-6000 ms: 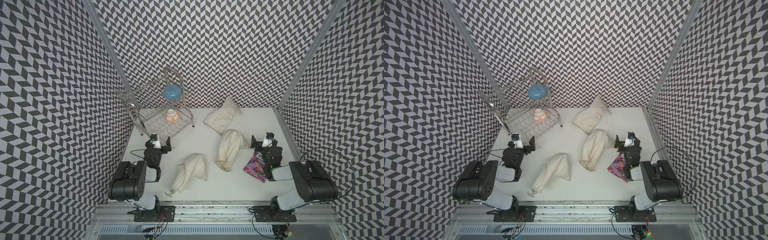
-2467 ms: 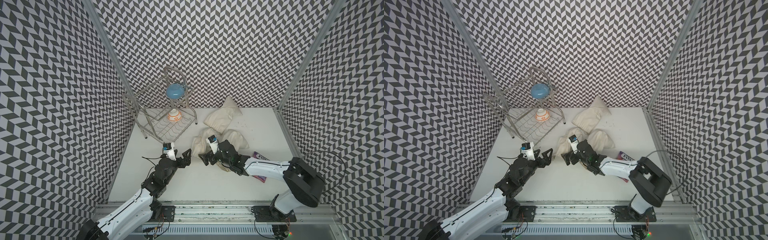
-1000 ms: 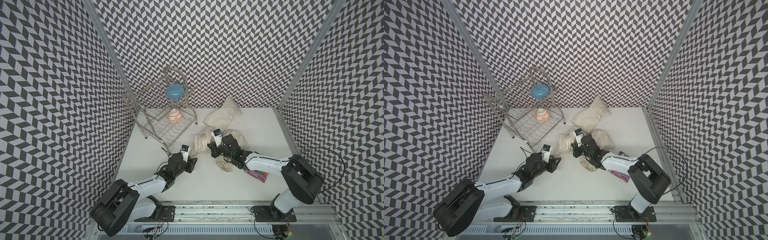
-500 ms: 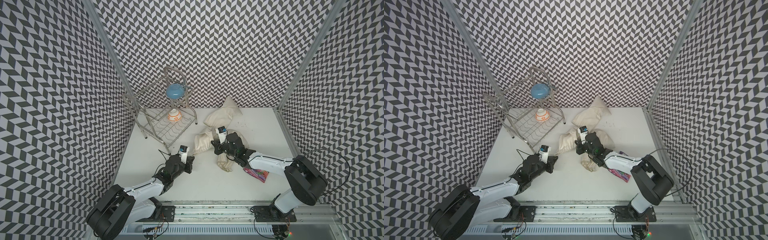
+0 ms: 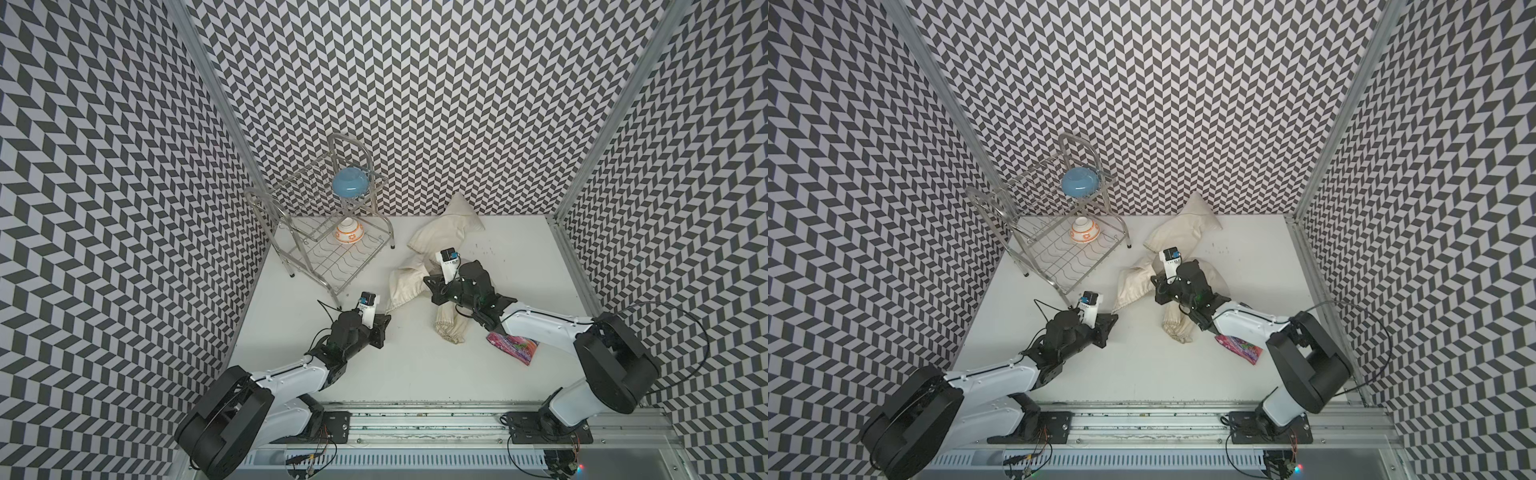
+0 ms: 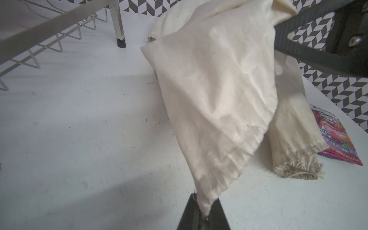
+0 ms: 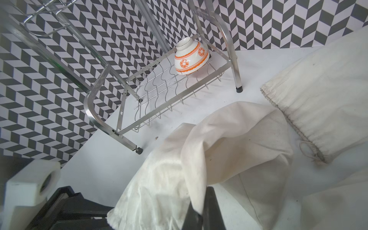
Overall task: Close the soil bag
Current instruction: Adjust the soil bag at the center of the board.
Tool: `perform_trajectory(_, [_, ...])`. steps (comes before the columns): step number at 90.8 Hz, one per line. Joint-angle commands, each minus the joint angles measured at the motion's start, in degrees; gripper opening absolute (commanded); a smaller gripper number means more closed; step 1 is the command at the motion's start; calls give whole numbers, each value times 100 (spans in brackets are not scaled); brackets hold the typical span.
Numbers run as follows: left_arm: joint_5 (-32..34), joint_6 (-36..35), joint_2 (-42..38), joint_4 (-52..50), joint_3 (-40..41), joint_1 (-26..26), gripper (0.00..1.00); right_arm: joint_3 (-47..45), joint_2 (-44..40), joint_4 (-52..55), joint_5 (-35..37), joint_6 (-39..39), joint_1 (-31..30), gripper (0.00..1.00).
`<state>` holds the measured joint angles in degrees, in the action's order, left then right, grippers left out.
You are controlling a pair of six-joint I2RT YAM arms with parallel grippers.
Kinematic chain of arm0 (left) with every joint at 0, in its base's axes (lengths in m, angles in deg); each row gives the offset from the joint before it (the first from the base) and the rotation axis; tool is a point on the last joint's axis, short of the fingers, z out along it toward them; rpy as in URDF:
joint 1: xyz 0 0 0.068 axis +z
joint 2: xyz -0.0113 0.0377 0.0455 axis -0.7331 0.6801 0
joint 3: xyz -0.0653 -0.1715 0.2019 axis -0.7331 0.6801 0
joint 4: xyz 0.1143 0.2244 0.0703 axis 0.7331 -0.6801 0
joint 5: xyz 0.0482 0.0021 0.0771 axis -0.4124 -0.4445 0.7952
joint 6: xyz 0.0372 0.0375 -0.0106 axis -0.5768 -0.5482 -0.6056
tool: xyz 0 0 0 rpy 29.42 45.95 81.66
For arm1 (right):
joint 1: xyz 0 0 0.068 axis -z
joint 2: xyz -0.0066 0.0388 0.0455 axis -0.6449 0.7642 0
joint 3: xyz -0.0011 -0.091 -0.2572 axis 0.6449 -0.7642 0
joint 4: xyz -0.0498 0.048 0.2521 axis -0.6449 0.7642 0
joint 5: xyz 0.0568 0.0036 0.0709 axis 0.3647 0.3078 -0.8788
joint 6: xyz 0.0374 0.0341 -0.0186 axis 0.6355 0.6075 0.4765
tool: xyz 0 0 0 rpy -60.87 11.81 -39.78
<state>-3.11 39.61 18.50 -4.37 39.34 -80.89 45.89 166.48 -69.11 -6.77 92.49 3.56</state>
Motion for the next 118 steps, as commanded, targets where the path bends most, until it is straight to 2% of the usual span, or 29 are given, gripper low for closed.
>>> perform_trajectory(1, [-191, 36, 133, 351, -188, -19, 15, 134, -171, -352, -218, 29, 21, 0])
perform_trajectory(33, [-316, 82, 354, 575, -160, -28, 27, 104, -221, -407, -172, 81, 21, 0])
perform_trajectory(58, [-296, 176, 469, 654, -18, -37, 27, 107, -303, -381, -42, 56, 21, 0])
perform_trajectory(66, [-292, 181, 467, 650, 2, -48, 22, 120, -311, -372, -18, 46, 21, 0])
perform_trajectory(78, [-253, 176, 273, 562, 14, -53, 0, 104, -318, -357, 89, 35, 28, 0])
perform_trajectory(96, [3, 253, -466, 286, 207, -45, 0, 14, -405, -258, 698, 44, 200, 0])
perform_trajectory(118, [80, 322, -1496, -620, -31, -51, 0, -25, -547, -263, 851, 163, 738, 4])
